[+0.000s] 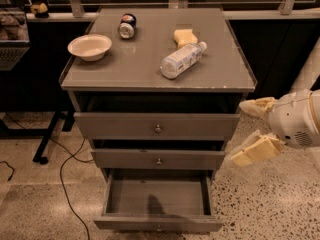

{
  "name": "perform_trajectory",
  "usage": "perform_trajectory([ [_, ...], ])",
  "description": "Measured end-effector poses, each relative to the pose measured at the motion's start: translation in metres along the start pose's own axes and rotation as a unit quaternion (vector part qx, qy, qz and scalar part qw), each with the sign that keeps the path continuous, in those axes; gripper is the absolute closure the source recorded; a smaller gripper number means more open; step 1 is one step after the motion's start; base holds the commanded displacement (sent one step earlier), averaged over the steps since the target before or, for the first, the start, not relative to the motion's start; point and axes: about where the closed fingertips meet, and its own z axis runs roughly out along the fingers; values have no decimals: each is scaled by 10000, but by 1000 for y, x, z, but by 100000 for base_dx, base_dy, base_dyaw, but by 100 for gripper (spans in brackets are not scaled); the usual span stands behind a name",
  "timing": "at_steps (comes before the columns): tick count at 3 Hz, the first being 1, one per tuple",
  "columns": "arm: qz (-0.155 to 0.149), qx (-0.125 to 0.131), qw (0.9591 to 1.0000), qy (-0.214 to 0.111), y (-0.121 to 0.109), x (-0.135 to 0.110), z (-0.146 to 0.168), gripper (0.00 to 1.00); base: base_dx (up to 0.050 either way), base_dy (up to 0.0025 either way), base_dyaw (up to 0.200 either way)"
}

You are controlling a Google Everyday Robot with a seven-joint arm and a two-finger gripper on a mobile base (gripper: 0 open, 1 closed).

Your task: Close bottom drawer

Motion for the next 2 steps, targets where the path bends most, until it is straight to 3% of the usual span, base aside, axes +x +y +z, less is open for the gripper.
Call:
perform_trajectory([
  [2, -7, -2, 10000, 15, 0, 0, 0, 65, 0, 0, 0],
])
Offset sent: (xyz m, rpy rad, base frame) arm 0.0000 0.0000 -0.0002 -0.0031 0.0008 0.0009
